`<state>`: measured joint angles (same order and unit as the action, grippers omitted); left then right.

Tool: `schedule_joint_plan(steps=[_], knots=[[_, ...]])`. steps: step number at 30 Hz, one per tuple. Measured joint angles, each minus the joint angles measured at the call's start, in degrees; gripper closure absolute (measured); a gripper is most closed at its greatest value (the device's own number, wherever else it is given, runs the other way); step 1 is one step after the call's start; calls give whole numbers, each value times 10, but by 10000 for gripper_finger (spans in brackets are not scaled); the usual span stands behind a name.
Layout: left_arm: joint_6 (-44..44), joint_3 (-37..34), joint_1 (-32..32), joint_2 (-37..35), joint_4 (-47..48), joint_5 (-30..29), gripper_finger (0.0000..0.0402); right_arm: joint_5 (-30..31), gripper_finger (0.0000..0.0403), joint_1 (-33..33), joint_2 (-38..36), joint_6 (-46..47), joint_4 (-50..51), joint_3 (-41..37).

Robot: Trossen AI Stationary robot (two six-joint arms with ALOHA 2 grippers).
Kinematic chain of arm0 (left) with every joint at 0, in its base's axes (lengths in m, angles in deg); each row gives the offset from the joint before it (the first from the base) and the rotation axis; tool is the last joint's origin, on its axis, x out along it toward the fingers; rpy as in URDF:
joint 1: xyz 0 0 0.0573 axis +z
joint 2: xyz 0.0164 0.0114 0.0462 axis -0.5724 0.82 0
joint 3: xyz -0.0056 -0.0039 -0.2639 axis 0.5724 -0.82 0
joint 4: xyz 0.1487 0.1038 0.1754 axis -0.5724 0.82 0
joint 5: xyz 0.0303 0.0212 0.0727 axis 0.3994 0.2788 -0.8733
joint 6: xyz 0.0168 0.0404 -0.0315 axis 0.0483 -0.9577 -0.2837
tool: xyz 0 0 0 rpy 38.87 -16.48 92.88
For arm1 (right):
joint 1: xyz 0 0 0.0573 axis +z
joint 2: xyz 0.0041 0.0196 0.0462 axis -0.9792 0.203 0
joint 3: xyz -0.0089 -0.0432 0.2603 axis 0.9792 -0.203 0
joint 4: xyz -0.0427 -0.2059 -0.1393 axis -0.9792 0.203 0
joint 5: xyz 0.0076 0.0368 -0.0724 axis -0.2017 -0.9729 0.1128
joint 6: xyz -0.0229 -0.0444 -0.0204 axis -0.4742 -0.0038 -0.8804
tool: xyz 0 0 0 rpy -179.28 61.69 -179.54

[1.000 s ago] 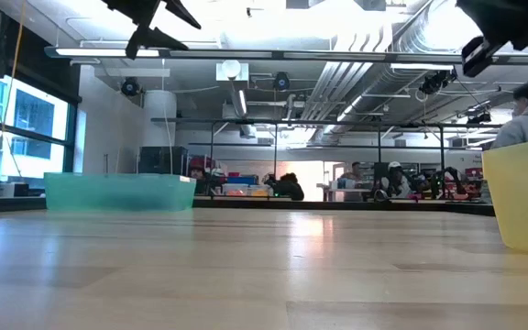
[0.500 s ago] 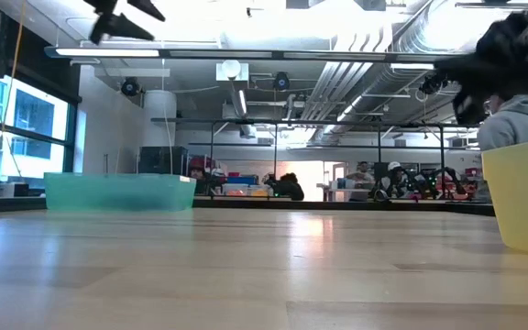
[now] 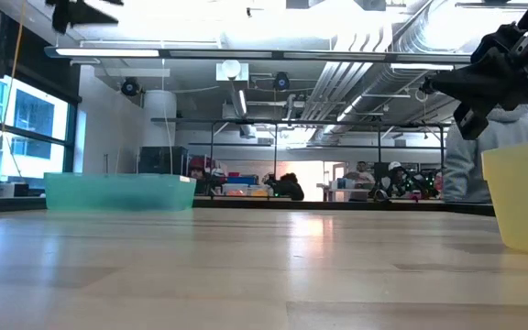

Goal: Sort blocks
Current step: Return to Home Position

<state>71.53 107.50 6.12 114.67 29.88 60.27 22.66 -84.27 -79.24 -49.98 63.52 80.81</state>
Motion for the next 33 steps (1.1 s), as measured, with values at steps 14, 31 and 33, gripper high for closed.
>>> schedule_joint_plan(steps=[14,31,33], knots=[[194,-306,-33,-107,-311,46,181,0,403,0,0,0,0,0],[195,-404,-121,-175,-314,6,181,1,403,0,0,0,0,0],[192,-422,-151,-202,-326,-14,181,2,403,0,0,0,0,1]])
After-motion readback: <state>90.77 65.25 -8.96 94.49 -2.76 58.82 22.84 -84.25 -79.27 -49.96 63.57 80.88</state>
